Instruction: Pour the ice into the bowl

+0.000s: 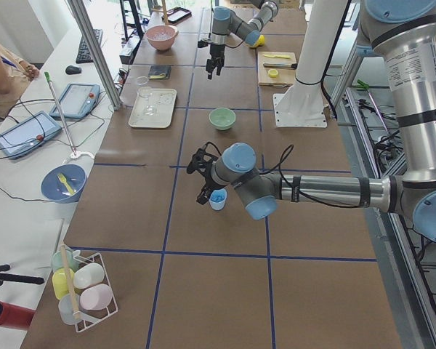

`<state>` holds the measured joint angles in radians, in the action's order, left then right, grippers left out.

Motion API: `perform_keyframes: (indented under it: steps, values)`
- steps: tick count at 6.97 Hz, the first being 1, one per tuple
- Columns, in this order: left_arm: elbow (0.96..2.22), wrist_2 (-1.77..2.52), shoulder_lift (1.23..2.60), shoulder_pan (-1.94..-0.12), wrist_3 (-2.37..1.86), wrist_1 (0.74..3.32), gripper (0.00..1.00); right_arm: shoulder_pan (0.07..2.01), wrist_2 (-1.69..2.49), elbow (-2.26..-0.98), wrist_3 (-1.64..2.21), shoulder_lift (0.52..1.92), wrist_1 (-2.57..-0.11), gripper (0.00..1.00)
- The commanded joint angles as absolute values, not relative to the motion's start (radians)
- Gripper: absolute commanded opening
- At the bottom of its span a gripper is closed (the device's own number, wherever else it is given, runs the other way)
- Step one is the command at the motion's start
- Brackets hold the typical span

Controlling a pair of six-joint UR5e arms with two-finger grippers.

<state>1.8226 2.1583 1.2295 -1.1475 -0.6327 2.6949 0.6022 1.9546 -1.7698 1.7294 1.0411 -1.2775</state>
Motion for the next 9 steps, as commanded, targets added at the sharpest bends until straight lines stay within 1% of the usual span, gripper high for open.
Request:
perform_keyframes:
  steps: [1,2,3,4,5,6,7,8,9]
  values:
    - [1.818,1.832,1.126,-0.934,-0.884,2.932,1.00,0.604,1.954,-1.770,1.713,1.042,-1.276,1.00]
    - [1.815,1.675,1.085,-0.842,-0.969,3.007,1.00,0.617,1.953,-1.779,1.713,1.043,-1.278,1.00]
    - [1.803,1.431,1.077,-0.645,-1.124,3.013,1.00,0.627,1.954,-1.798,1.713,1.057,-1.278,1.00]
    - [1.772,1.152,1.062,-0.410,-1.238,3.013,1.00,0.632,1.957,-1.819,1.712,1.068,-1.278,1.00]
    - [1.749,0.921,1.060,-0.246,-1.341,3.008,1.00,0.630,1.957,-1.841,1.712,1.086,-1.279,1.00]
    - [1.717,0.770,1.060,-0.168,-1.359,3.008,1.00,0.635,1.959,-1.844,1.712,1.094,-1.279,1.00]
    - [1.712,0.674,1.060,-0.126,-1.365,3.008,1.00,0.643,1.968,-1.845,1.712,1.112,-1.278,1.00]
    - [1.671,0.575,1.066,-0.088,-1.370,3.008,1.00,0.643,1.968,-1.854,1.712,1.112,-1.278,1.00]
    - [1.633,0.543,1.104,-0.062,-1.370,3.005,1.00,0.643,1.968,-1.861,1.712,1.112,-1.278,1.00]
